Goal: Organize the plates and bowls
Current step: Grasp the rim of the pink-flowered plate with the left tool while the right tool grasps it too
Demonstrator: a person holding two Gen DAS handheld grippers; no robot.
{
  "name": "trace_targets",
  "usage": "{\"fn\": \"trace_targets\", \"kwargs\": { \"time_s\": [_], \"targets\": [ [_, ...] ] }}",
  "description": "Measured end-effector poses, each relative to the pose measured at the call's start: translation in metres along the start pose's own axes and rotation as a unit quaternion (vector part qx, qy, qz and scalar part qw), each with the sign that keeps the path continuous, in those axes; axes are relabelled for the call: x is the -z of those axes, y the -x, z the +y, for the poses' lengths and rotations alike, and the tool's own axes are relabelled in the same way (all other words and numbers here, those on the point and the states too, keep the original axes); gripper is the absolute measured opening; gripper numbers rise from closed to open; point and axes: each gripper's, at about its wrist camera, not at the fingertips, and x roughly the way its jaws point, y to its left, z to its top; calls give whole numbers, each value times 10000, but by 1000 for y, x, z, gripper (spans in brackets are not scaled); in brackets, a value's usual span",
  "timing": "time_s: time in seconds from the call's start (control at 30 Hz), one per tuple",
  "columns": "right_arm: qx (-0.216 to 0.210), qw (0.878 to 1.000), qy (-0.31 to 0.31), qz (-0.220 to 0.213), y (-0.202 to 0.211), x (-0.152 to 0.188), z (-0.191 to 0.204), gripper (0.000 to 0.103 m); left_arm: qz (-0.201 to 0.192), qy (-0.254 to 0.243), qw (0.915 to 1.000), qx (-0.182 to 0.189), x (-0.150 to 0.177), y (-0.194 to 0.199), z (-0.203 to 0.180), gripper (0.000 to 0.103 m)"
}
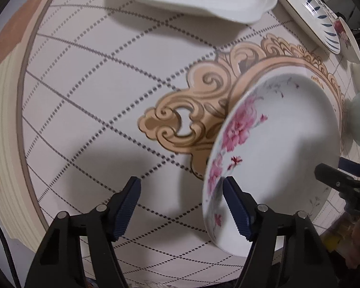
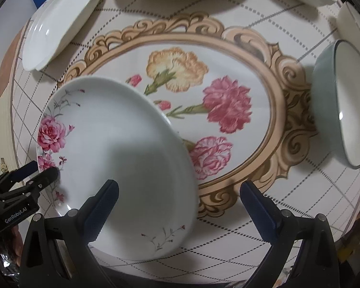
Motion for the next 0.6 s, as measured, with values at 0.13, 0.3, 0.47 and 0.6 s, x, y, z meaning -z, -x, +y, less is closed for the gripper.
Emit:
{"fn": "trace_targets", "kwargs": {
  "time_s": [0.13,0.3,0.47,0.6],
  "targets": [
    [-183,9997,-29,158,-13,4,1,91,-5,-81,9998,180,3,-8,-4,51],
    [-297,9994,10,192,-26,8,2,66,63,-151,9988,471,2,-20,-19,26],
    [-238,9995,123,153,-15,4,2,37,21,-136,9987,496,-2,-19,-30,23],
    [-366,9993,103,50,-5,9,-18,31,-89,-158,9991,391,2,-19,-30,20]
  ]
}}
